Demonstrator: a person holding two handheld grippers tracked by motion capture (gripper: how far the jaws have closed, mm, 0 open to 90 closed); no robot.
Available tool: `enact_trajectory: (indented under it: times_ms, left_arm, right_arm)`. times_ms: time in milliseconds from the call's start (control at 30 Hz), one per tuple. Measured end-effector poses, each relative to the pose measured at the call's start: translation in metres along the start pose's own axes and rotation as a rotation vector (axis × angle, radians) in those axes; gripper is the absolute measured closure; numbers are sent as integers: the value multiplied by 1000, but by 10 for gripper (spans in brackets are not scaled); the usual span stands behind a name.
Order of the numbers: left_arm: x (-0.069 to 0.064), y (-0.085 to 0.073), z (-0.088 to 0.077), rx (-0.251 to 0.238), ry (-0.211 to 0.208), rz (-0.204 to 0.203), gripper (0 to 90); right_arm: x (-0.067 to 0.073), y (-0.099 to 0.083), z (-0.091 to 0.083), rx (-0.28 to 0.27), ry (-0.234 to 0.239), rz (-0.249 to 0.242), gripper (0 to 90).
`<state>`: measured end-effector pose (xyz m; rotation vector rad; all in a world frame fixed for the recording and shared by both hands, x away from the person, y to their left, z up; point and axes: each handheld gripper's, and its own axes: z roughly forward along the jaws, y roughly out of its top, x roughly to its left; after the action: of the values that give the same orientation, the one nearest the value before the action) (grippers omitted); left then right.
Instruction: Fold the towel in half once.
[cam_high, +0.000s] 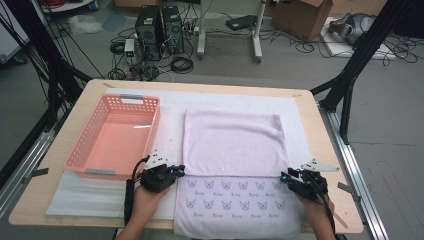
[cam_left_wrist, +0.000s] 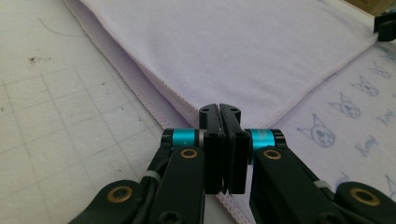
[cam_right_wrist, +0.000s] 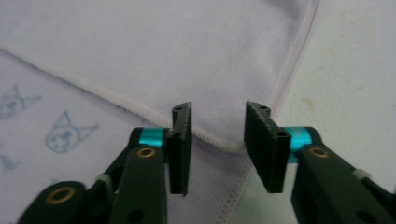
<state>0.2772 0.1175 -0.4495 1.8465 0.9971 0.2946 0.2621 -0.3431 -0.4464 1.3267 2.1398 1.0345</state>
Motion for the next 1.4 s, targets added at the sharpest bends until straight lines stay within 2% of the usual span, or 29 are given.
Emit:
enact_trajectory:
  times_ms: [67,100,267,533,867,967,1000,1067,1100,1167,1300,1400]
  left_arm:
    - [0,0,0,-1,-2,-1,880]
    - [0,0,0,-3,-3,-2,881]
    - [-1,0,-4,-12,-6,-7,883]
    - [0,-1,-9,-24,-5,-18,895]
    - [-1,-1,-7,-25,-3,-13,896]
    - [-2,-2,-5,-10,13,-3,892]
    - [-3,-2,-3,-6,27,-10,876]
    - [-4,-2,0,19,80,-15,679]
    - [-5,-1,1,18,88,-15,632]
    - [-5,-1,1,19,87,-12,610]
    - [-6,0,6,62,92,-4,674]
    - [-9,1,7,67,94,20,831]
  right_arm:
    - [-1,0,-1,6,-14,-24,833]
    - [-1,0,-1,10,-12,-27,852]
    - [0,0,-3,6,-20,-68,864]
    - [0,-3,-14,-26,4,-56,865]
    - [-1,-4,-14,-35,12,-51,864]
    - [0,-4,-13,-27,14,-52,864]
    - [0,-4,-13,-27,15,-55,864]
    - [0,-3,-12,-28,19,-57,863]
    - [0,-3,-12,-27,19,-59,863]
    - [0,-4,-12,-25,20,-53,863]
    - [0,-3,-11,-27,22,-56,862]
    - [1,-3,-12,-27,23,-57,862]
